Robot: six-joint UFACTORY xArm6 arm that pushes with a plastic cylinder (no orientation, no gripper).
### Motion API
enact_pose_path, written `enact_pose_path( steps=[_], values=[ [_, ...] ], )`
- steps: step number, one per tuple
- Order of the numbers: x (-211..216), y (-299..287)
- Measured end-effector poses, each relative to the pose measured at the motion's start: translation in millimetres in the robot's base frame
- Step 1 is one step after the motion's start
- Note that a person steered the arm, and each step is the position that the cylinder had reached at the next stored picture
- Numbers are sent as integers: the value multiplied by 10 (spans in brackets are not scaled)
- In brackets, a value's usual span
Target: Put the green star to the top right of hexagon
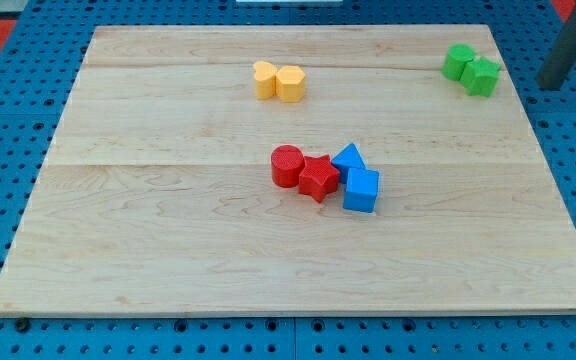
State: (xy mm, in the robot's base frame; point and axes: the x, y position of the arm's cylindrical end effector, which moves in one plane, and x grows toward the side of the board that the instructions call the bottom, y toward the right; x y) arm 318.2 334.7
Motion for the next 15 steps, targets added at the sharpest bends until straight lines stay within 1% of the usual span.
enact_pose_path(
  steps=[1,3,4,5,6,7,8,9,11,13,14,15],
  values=[
    [0,-212],
    [0,-840],
    [-54,-962],
    [-182,-880],
    [-250,-438],
    [-402,-331],
    [-459,-672],
    [-416,-1050],
    [-101,-1489],
    [405,-1643],
    [437,-1729],
    [345,-1779]
  ],
)
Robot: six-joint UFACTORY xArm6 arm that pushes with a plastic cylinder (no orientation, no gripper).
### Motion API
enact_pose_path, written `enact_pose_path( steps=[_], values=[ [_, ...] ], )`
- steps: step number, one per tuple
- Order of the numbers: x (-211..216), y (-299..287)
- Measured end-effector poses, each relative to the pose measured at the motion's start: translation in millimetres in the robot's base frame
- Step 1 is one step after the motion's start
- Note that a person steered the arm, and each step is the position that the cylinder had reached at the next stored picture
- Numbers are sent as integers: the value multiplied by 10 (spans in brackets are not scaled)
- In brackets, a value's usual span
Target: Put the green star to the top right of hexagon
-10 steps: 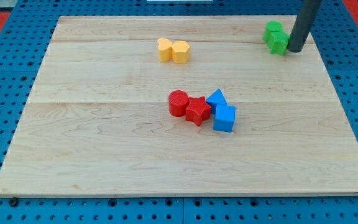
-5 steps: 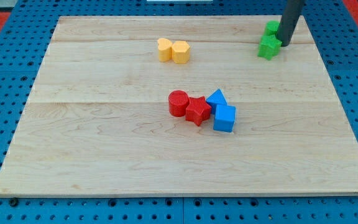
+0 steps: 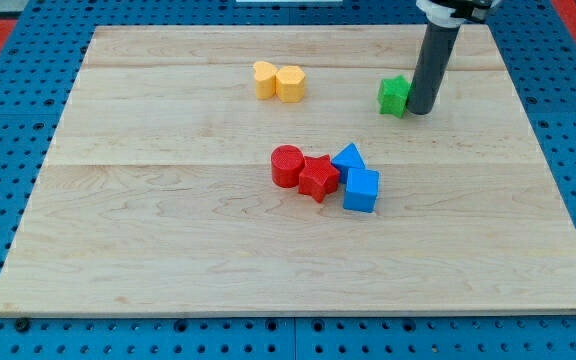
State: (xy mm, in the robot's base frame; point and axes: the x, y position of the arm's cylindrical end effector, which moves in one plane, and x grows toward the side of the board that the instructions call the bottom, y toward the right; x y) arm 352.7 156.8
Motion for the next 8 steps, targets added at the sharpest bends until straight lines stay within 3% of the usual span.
enact_pose_path(
  steps=[2,5,8],
  values=[
    [-234,-439],
    [-630,-398],
    [-649,-786]
  ],
)
